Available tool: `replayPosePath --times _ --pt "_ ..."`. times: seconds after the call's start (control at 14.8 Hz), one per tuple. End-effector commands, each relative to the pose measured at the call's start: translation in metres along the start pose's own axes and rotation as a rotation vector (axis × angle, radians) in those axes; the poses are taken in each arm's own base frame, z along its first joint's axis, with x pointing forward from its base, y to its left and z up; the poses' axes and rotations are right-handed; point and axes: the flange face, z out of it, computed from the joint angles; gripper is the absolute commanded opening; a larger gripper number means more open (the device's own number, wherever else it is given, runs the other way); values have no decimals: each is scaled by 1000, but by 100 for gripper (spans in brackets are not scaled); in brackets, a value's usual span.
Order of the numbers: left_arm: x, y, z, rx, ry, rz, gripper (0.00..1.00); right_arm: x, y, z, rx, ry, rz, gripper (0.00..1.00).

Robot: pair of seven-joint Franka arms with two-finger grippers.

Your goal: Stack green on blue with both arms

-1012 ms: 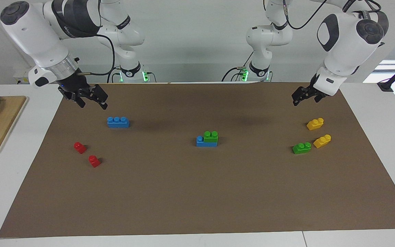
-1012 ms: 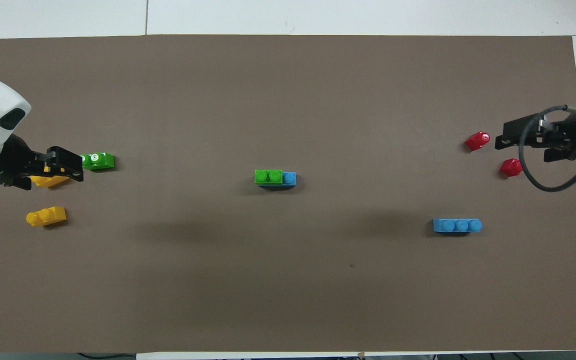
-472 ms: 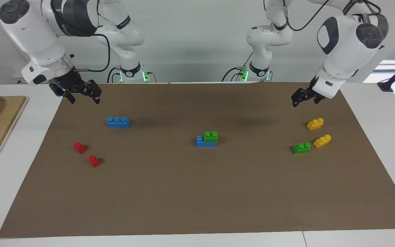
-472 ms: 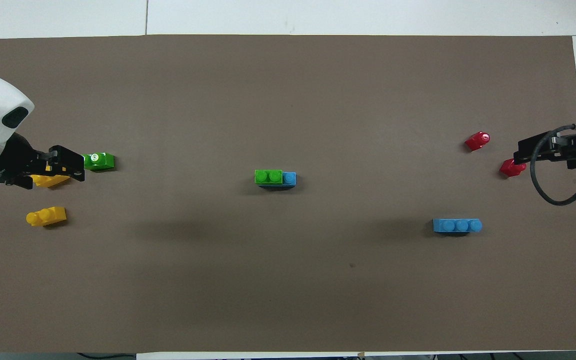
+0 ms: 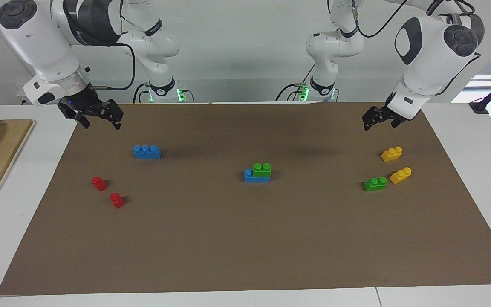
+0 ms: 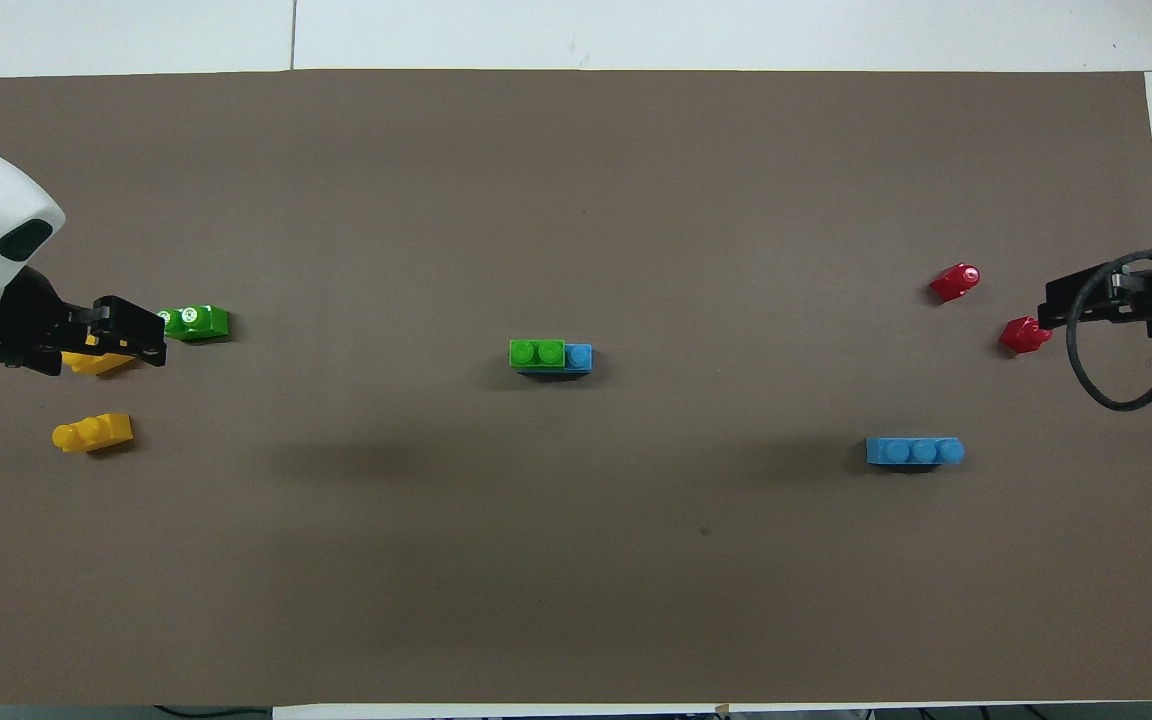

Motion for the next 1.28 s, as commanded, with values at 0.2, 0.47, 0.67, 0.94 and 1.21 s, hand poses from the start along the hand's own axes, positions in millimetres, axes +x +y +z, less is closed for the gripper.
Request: replayPosePath --times 0.2,0.47,0.67,0.94,1.21 --pt "-11 -3 -9 -9 -7 16 100 -1 3 -3 -24 14 -6 100" --pt "-13 -4 -21 -7 -7 24 100 -2 1 -4 -57 15 -24 100" --pt "-14 3 -41 -4 15 35 100 -2 1 -4 -57 15 -22 100" --pt "-9 -3 -41 -6 47 23 100 -1 0 -3 -57 15 -22 100" --pt "-9 -5 -43 -7 47 14 100 -2 0 -4 -57 17 -24 100"
